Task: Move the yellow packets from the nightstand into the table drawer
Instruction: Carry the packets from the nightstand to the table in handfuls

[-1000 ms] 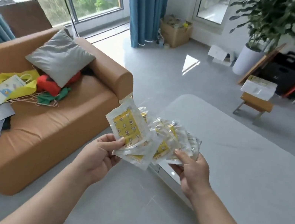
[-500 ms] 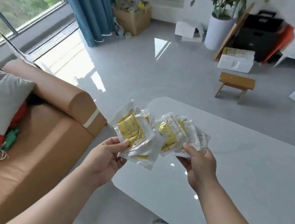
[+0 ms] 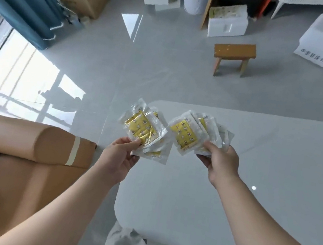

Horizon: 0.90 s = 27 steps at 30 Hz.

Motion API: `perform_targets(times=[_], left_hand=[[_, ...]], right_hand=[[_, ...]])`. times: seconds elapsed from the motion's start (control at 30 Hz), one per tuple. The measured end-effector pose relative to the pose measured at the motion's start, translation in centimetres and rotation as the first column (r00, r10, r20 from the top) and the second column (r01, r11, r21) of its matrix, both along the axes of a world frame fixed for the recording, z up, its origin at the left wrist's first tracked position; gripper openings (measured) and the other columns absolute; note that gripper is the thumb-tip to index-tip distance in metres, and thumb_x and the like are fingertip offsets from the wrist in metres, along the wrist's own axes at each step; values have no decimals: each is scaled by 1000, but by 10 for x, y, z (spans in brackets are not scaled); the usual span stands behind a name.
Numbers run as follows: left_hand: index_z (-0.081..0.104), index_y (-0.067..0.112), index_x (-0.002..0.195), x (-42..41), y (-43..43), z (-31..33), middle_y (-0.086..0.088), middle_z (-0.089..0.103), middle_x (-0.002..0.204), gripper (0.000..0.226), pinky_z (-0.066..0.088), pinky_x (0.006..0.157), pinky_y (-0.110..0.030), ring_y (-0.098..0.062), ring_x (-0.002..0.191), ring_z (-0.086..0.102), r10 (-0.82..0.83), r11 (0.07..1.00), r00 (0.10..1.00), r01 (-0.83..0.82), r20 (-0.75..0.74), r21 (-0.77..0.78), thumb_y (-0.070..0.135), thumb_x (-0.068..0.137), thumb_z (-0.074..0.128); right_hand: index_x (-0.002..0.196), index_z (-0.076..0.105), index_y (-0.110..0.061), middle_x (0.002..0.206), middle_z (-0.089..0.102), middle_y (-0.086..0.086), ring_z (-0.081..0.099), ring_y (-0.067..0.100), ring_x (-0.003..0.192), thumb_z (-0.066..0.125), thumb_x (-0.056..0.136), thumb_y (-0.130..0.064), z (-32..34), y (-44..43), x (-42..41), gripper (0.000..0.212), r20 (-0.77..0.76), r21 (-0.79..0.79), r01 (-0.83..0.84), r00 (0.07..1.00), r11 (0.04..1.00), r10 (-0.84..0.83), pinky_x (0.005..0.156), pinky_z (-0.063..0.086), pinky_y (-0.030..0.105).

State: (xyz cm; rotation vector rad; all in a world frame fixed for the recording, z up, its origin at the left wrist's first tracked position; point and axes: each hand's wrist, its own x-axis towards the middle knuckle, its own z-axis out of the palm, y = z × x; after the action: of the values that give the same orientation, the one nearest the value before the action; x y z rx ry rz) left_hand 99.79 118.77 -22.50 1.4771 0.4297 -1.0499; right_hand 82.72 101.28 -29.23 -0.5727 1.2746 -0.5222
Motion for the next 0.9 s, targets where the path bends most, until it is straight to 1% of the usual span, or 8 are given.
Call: perform_targets(times=[0.13, 0.3, 0.43, 0.47, 0.6, 0.77, 0.83, 0.9], left_hand=[[57, 16, 80, 58, -28, -63, -1, 71, 80, 22, 53, 58, -20, -10, 62, 68, -60, 996, 995, 65, -81, 57, 1, 87, 72], [57, 18, 82, 124, -72, -163, -2, 69, 87, 24, 53, 64, -22, -13, 70, 67, -131, 974, 987, 146, -92, 174, 4, 85, 76], [60, 15, 104, 147, -100, -242, -4, 69, 98, 29, 53, 63, -22, -14, 77, 65, -137, 955, 985, 158, -101, 251, 5, 84, 78], [61, 15, 105, 148, -104, -259, -4, 69, 98, 30, 53, 63, -22, -14, 76, 65, -144, 950, 984, 168, -107, 263, 5, 83, 79], [60, 16, 84, 150, -120, -314, -2, 66, 85, 23, 52, 58, -21, -13, 71, 62, -173, 922, 982, 190, -80, 338, 5, 83, 79], [58, 18, 83, 143, -135, -361, -4, 66, 88, 25, 57, 63, -26, -17, 77, 64, -252, 862, 967, 247, -49, 443, 7, 83, 80], [57, 18, 83, 141, -140, -371, -5, 66, 90, 23, 61, 72, -33, -21, 81, 64, -314, 816, 950, 271, -3, 510, 9, 84, 78], [56, 18, 88, 142, -143, -376, -7, 67, 96, 18, 61, 81, -39, -25, 85, 65, -476, 721, 876, 340, 74, 604, 16, 85, 74]], right_hand=[[107, 70, -10, 105, 75, 15, 75, 31, 92, 74, 82, 2, -40, -8, 24, 28, -74, 9, 146, 987, 989, -145, 72, 62, 40], [111, 69, -9, 108, 75, 14, 76, 26, 91, 73, 84, 0, -101, -22, 52, 28, -123, 26, 261, 959, 965, -256, 70, 61, 36], [115, 69, -10, 108, 75, 12, 75, 27, 95, 72, 85, -1, -153, -26, 59, 31, -130, 42, 239, 964, 970, -232, 74, 62, 38], [115, 69, -11, 107, 76, 11, 75, 27, 95, 72, 86, -1, -164, -25, 60, 31, -128, 49, 235, 965, 971, -227, 74, 61, 38], [113, 69, -12, 104, 77, 11, 76, 26, 93, 71, 87, 0, -203, -26, 66, 29, -131, 92, 212, 971, 973, -199, 72, 60, 37], [111, 70, -13, 102, 77, 9, 76, 25, 92, 71, 88, 0, -235, -37, 78, 27, -128, 109, 133, 985, 985, -118, 72, 60, 37], [110, 69, -14, 100, 78, 8, 76, 24, 90, 71, 89, 0, -243, -45, 84, 26, -118, 115, 110, 988, 987, -97, 69, 60, 35], [110, 69, -14, 99, 78, 7, 76, 23, 88, 70, 89, 0, -248, -53, 91, 25, -114, 108, 74, 992, 991, -61, 68, 60, 34]])
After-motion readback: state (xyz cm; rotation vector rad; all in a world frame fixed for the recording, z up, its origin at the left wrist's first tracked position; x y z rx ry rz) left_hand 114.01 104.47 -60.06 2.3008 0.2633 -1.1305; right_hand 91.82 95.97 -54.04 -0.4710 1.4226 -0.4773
